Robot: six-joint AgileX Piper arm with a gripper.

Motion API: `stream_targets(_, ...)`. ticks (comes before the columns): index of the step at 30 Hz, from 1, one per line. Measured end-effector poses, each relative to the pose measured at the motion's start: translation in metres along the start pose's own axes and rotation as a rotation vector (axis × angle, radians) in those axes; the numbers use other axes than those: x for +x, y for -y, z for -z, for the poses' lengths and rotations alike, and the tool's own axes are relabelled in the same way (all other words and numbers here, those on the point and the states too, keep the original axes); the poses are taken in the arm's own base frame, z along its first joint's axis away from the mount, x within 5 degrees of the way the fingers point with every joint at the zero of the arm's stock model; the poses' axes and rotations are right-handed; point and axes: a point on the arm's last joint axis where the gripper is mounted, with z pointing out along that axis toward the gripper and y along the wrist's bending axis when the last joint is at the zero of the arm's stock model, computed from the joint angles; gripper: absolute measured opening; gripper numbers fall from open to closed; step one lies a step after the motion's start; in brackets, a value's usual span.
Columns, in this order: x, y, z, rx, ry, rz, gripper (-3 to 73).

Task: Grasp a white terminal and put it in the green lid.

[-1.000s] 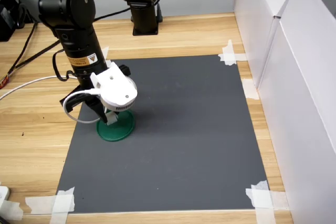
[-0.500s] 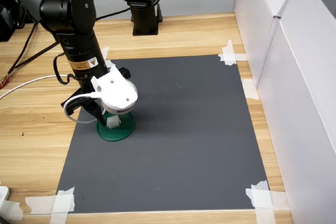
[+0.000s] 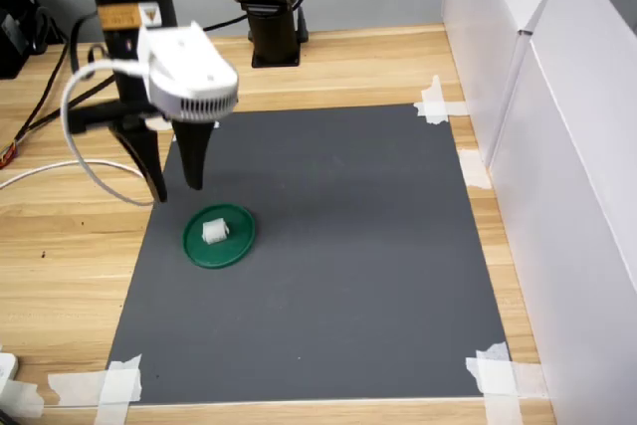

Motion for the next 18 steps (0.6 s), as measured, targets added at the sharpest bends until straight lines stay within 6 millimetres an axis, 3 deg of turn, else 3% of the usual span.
stream_targets(6, -0.015, -0.038, 0.044, 0.096, 0.174, -0.054, 1.5)
stream_targets(13, 0.011, -0.062, 0.105, 0.266, 0.469, -0.455, -1.4)
stream_targets(18, 0.044, -0.093, 0.125, 0.245, 0.571, -0.683, -1.4)
